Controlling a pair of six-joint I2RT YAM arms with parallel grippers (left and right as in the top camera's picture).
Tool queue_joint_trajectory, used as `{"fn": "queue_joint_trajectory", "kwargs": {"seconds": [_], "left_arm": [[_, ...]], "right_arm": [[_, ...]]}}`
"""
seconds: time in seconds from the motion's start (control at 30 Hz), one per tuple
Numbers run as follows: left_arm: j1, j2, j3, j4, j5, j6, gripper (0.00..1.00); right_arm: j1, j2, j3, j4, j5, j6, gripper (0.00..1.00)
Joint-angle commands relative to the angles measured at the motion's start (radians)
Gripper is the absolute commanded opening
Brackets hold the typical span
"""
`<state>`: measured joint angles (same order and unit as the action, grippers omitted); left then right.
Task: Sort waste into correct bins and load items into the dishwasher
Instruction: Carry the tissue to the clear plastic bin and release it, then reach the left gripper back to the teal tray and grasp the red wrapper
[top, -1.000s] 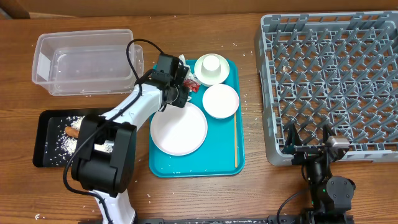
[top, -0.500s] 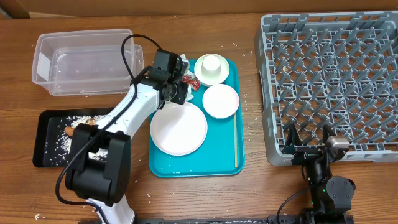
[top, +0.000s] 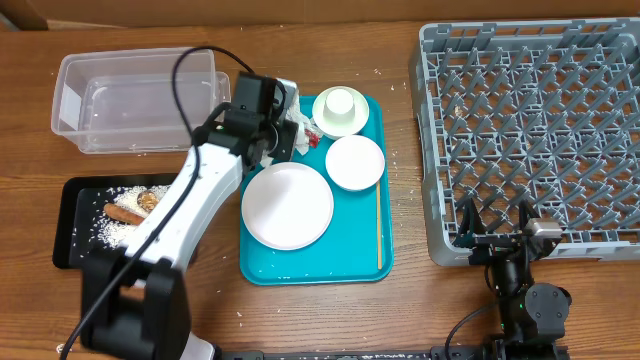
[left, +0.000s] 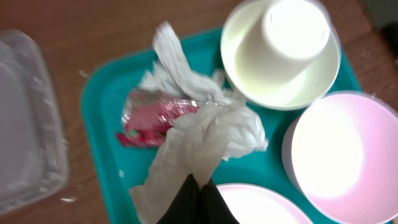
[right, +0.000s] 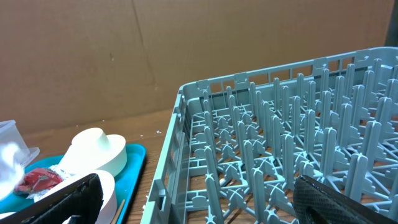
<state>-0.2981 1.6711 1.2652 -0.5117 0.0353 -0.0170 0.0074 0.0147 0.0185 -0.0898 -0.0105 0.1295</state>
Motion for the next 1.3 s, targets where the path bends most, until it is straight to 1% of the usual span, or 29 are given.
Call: {"fn": "queue_joint_trajectory", "kwargs": {"seconds": [0.0, 0.17, 0.3, 0.37, 0.6, 0.67, 0.7, 0.73, 0.77, 0.8, 0.97, 1.1, 1.2, 1.27], "left_arm": [[-0.002, -0.077, 0.021, 0.028, -0.113, -0.017, 0.04], [0.006, -0.121, 0.021, 0.105, -0.316, -0.016, 0.04], [0.052, -0.113, 0.021, 0.193, -0.430, -0.016, 0.04], [0.085, -0.105, 0.021, 0.235, -0.456, -0.017, 0.04], [0.236, -0.056, 0.021, 0.382, -0.453, -0.025, 0.05], [0.274, -0.032, 0.021, 0.415, -0.446, -0.026, 0.20], [0.288, -0.020, 0.021, 0.423, -0.439, -0.026, 0.30], [0.301, -0.009, 0.021, 0.423, -0.426, -0.031, 0.62], [0.309, -0.002, 0.021, 0.417, -0.417, -0.037, 0.89], [0.314, 0.004, 0.021, 0.408, -0.406, -0.038, 1.00], [0.308, 0.000, 0.021, 0.351, -0.354, -0.043, 1.00], [0.267, -0.026, 0.021, 0.310, -0.237, -0.043, 1.00], [0.225, -0.044, 0.021, 0.245, -0.072, -0.042, 1.00], [0.196, -0.043, 0.021, 0.194, 0.089, -0.042, 0.95]], "right_arm": [[0.005, -0.012, -0.010, 0.006, 0.010, -0.007, 1.00], [0.005, -0.012, -0.010, 0.006, 0.010, -0.006, 1.00], [0.005, -0.012, -0.010, 0.006, 0.010, -0.006, 1.00], [0.005, -0.012, -0.010, 0.006, 0.010, -0.007, 1.00], [0.005, -0.012, -0.010, 0.006, 0.010, -0.006, 1.00], [0.005, -0.012, -0.010, 0.006, 0.010, -0.007, 1.00], [0.005, -0.012, -0.010, 0.006, 0.010, -0.006, 1.00], [0.005, -0.012, -0.010, 0.006, 0.010, -0.007, 1.00], [0.005, -0.012, -0.010, 0.006, 0.010, -0.007, 1.00], [0.005, -0.012, -0.010, 0.006, 0.010, -0.007, 1.00], [0.005, -0.012, -0.010, 0.006, 0.010, -0.007, 1.00], [0.005, -0.012, -0.010, 0.006, 0.010, -0.007, 1.00], [0.005, -0.012, -0.010, 0.006, 0.010, -0.007, 1.00], [0.005, -0.012, -0.010, 0.007, 0.010, -0.006, 1.00]]}}
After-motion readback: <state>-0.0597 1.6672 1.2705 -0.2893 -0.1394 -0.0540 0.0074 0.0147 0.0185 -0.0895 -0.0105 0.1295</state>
